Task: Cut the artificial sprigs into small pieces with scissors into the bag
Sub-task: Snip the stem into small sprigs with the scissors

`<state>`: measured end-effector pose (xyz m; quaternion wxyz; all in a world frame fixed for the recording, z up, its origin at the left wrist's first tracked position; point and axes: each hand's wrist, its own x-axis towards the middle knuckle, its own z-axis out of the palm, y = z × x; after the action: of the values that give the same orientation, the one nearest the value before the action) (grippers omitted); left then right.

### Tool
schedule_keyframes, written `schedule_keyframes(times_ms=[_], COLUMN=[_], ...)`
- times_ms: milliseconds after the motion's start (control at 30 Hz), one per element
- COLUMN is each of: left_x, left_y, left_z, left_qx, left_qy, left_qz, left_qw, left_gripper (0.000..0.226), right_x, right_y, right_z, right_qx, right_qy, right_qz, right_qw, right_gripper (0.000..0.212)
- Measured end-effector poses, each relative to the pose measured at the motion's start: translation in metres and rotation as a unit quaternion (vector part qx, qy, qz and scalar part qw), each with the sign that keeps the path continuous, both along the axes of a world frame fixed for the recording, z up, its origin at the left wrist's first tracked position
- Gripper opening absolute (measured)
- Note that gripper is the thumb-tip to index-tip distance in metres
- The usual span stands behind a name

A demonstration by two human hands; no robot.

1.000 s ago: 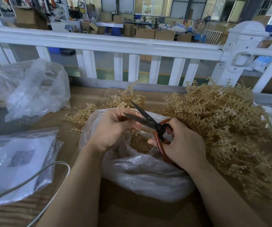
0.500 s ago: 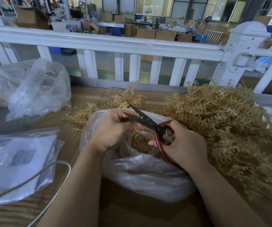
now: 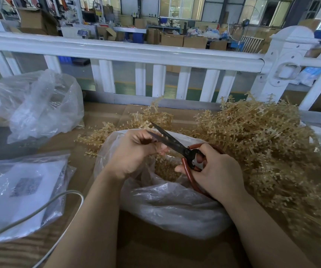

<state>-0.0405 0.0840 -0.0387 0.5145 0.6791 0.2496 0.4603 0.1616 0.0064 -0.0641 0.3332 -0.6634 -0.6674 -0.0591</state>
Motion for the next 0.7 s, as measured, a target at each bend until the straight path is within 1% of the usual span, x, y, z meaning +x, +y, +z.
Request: schedule_keyframes(times_ms=[133,267,333,433,600,700], left_x=[0.0003,0.003,0.0042,0.0047,0.0035,0.0039], left_y=[0.0008,-0.001,-0.0004,0.0001,0.0013,0.0019], left_z=[-0.0002,-0.0004,-0.0009,-0.0026,-0.0034,-0.0038], left_qx=[-0.005,0.007,0.004,-0.005,-0.01,-0.016], left_qy=[0.002,0.014,0.029,0.035,0.028,0.024], left_qz=[0.0,-0.004,0.003,0.001,-0.001,-0.014], left_qw=[1.0,1.0,1.0,0.999,1.0,0.999], left_gripper=[0.015,0.012,0.008,0.009,0.009,0.006], right_x=[0.0,0.0001,0.0,0.0,0.0,-0.0002], right_y=[0.0004,0.0031,0.0034,0.0031,0.0008,0.0006], right_z=[0.0006,-0.0001,0.0002,0.0011,0.0025,0.0024], right_qx=[-0.008,-0.021,-0.022,-0.023,-0.009,-0.004], right_qy=[-0.008,-0.035,-0.039,-0.043,-0.037,-0.034], right_qz=[-0.005,-0.036,-0.037,-0.033,-0.023,-0.02], right_qw=[1.0,0.999,0.998,0.998,0.999,0.999], right_gripper=[0.074,0.079,0.079,0.08,0.072,0.072])
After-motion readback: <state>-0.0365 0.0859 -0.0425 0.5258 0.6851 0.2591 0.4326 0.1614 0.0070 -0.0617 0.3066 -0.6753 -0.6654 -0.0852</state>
